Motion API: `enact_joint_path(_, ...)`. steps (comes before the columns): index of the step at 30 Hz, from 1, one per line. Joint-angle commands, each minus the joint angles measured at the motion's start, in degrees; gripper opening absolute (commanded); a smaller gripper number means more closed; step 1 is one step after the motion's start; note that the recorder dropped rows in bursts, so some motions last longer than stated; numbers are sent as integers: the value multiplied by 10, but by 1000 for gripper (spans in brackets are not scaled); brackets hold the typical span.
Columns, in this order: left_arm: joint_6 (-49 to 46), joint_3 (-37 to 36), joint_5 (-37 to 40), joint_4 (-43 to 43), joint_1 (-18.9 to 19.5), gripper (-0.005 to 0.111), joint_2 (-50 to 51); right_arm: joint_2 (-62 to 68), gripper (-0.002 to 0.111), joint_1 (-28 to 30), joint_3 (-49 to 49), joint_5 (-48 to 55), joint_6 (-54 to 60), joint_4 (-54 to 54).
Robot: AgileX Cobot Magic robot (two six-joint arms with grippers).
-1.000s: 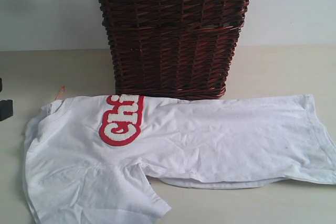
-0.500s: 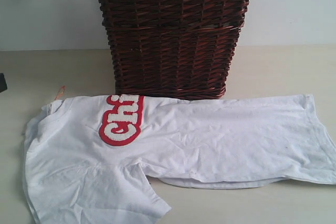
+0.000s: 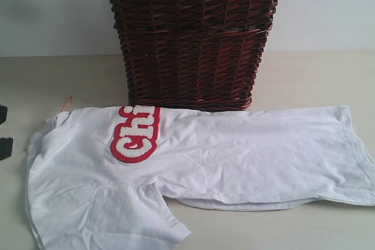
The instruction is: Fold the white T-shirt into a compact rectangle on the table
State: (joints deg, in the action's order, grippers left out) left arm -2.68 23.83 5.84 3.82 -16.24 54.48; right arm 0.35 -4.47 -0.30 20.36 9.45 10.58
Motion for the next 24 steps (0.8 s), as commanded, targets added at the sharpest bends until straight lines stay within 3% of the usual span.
enact_joint_path(1,-113,-2,23,-1,-15,0,8,-4,16,1,3,-6,3,0)
enact_joint_path(6,-139,-2,88,-7,-73,0,36,-4,16,1,3,-6,3,0)
enact_joint_path(11,-193,-2,95,-11,-116,0,35,-4,16,1,3,-6,3,0)
enact_joint_path(13,-264,-2,134,-13,-145,0,37,-4,16,1,3,-6,3,0)
enact_joint_path(18,-295,-36,244,-86,-192,0,53,-4,16,1,3,-6,3,0)
enact_joint_path(21,-493,-41,280,-239,-198,0,62,-4,16,1,3,-6,3,0)
enact_joint_path(24,-841,-40,369,-482,-198,0,73,-4,16,1,3,-6,3,0)
